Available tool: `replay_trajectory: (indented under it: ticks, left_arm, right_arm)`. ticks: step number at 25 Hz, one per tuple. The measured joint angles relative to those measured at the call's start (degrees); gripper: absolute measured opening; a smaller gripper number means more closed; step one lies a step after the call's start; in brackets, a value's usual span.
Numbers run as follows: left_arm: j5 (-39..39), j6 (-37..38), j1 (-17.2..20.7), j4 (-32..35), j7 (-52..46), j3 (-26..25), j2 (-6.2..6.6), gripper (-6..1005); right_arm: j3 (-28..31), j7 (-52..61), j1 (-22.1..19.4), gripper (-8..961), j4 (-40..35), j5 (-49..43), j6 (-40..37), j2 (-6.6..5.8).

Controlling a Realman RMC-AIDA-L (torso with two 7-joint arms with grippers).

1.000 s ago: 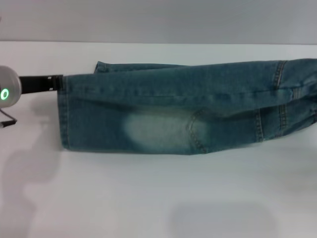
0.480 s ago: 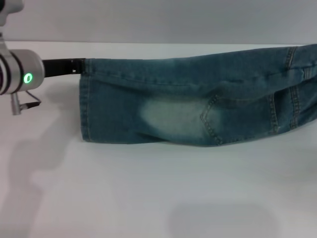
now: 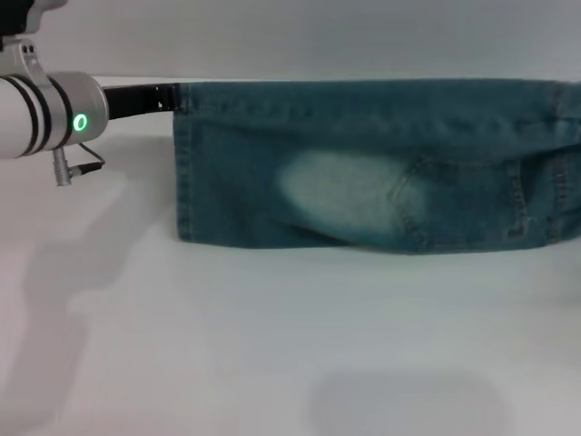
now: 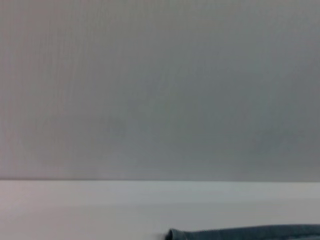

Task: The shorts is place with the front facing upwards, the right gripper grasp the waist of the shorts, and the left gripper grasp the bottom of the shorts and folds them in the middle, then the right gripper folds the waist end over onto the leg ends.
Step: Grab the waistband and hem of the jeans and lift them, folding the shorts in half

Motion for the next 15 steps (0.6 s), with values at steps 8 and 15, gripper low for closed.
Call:
replay_trajectory:
  ticks: [8, 15]
  left_arm:
    - [-2.17, 6.66, -4.63, 9.25, 3.79, 0.05, -0.05, 122]
    - [-3.73, 6.82, -4.8, 9.09, 4.61, 0.56, 0.04, 361]
  right_arm:
    - [2.53, -2.71, 0.96, 151, 1.13, 0.0, -6.67, -1.57]
    - [2.17, -5.64, 0.09, 427, -0.63, -0.54, -6.85, -1.95]
